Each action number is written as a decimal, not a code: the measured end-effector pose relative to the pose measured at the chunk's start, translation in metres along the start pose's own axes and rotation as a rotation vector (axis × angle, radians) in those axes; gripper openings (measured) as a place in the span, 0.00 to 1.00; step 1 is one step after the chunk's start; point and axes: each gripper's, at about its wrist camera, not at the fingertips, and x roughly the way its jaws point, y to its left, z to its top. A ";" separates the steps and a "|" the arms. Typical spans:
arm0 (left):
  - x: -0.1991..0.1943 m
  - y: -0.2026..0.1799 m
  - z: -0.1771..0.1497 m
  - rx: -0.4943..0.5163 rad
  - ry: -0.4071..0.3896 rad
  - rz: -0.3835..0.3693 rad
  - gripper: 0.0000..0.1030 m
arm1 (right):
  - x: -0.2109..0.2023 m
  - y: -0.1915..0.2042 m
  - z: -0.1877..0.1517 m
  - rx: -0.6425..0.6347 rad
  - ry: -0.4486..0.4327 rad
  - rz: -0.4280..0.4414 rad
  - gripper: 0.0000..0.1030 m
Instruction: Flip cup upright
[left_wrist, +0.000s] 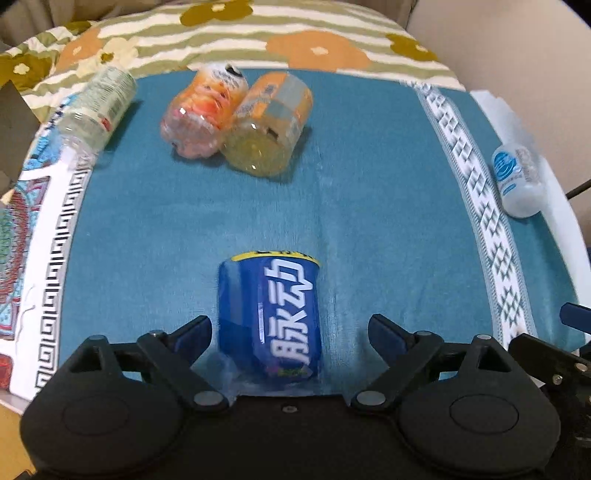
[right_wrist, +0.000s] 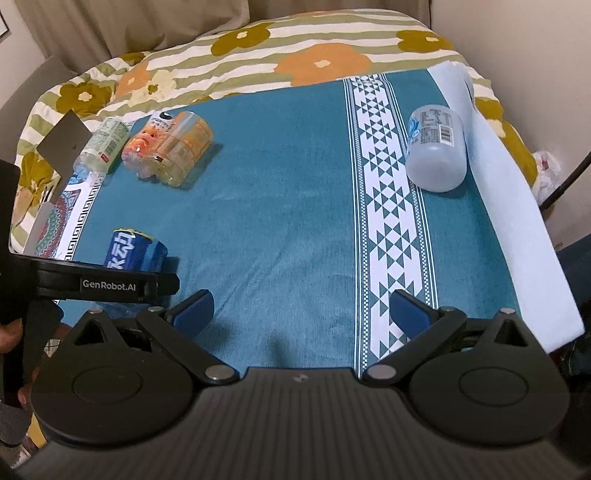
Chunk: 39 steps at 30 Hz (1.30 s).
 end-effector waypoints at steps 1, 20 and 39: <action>-0.008 0.001 -0.002 -0.010 -0.012 0.002 0.92 | -0.002 0.000 0.001 -0.005 -0.002 0.005 1.00; -0.073 0.086 -0.044 -0.070 -0.112 0.057 1.00 | 0.023 0.063 0.056 0.074 0.183 0.278 1.00; -0.051 0.150 -0.050 -0.074 -0.086 -0.011 1.00 | 0.122 0.117 0.063 0.186 0.362 0.253 0.86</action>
